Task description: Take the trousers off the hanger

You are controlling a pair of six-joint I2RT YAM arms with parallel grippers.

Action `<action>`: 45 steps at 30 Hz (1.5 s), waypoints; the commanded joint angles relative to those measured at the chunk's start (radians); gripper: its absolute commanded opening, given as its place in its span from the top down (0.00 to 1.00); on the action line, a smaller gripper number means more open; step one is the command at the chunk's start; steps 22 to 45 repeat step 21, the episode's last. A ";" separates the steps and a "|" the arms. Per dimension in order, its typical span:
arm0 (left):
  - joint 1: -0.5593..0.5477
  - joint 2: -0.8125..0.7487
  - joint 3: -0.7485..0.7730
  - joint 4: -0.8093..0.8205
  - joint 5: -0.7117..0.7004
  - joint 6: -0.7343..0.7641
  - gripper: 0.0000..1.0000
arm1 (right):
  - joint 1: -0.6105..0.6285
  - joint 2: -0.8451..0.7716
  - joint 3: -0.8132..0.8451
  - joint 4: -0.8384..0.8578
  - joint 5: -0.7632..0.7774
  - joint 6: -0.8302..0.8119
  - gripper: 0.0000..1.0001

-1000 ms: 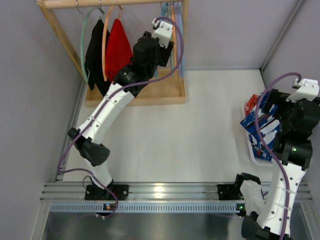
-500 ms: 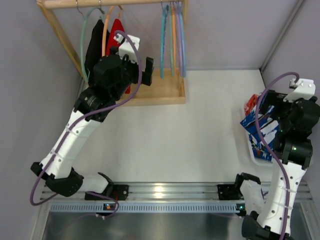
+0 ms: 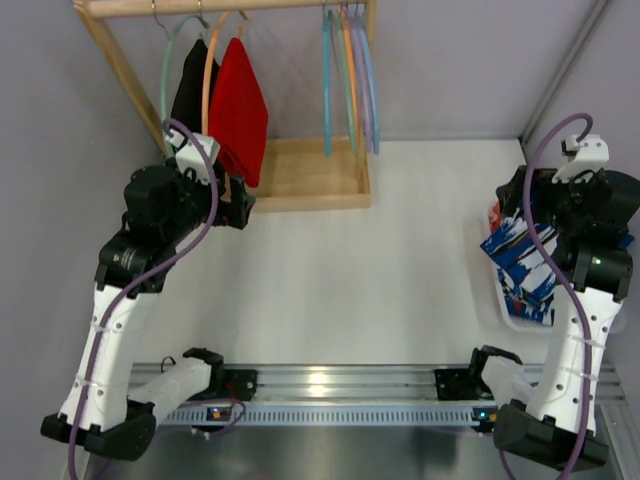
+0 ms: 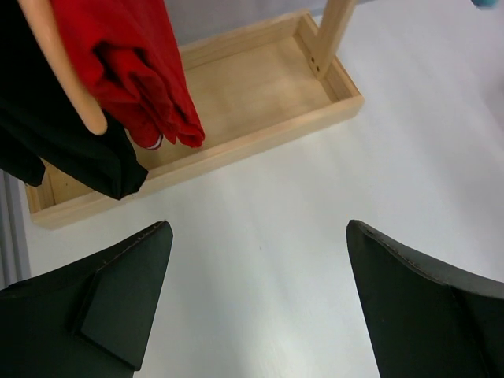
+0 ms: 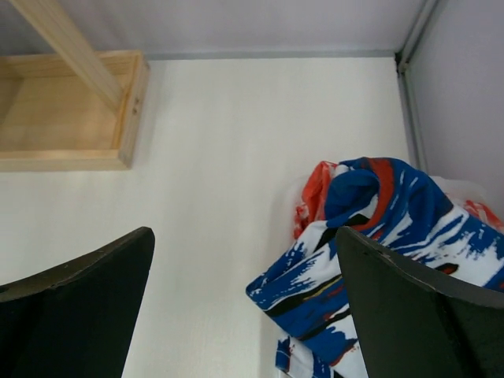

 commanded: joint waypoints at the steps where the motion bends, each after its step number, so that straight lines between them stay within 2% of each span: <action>1: 0.007 -0.058 -0.037 -0.154 0.179 0.143 0.01 | 0.021 -0.004 0.010 0.024 -0.126 0.029 0.00; 3: 0.009 -0.094 -0.078 -0.187 0.150 0.164 0.01 | 0.056 -0.006 -0.009 0.005 -0.094 0.010 0.01; 5: 0.009 -0.118 -0.135 -0.216 0.075 0.194 0.01 | 0.153 -0.010 -0.042 -0.025 -0.012 -0.016 0.01; 6: 0.010 -0.141 -0.149 -0.225 0.049 0.195 0.01 | 0.237 -0.024 -0.077 -0.028 0.012 -0.022 0.01; 7: 0.013 -0.149 -0.161 -0.239 0.030 0.194 0.01 | 0.267 -0.036 -0.101 -0.027 0.009 -0.028 0.01; 9: 0.021 -0.164 -0.190 -0.257 -0.011 0.195 0.01 | 0.281 -0.053 -0.134 -0.037 -0.032 -0.037 0.01; 16: 0.096 -0.238 -0.212 -0.302 -0.051 0.180 0.01 | 0.371 -0.130 -0.214 -0.097 -0.033 -0.126 0.01; 21: 0.157 -0.273 -0.221 -0.304 -0.048 0.169 0.02 | 0.386 -0.174 -0.227 -0.116 -0.020 -0.165 0.01; 45: 0.157 -0.273 -0.221 -0.304 -0.048 0.169 0.02 | 0.386 -0.174 -0.227 -0.116 -0.020 -0.165 0.01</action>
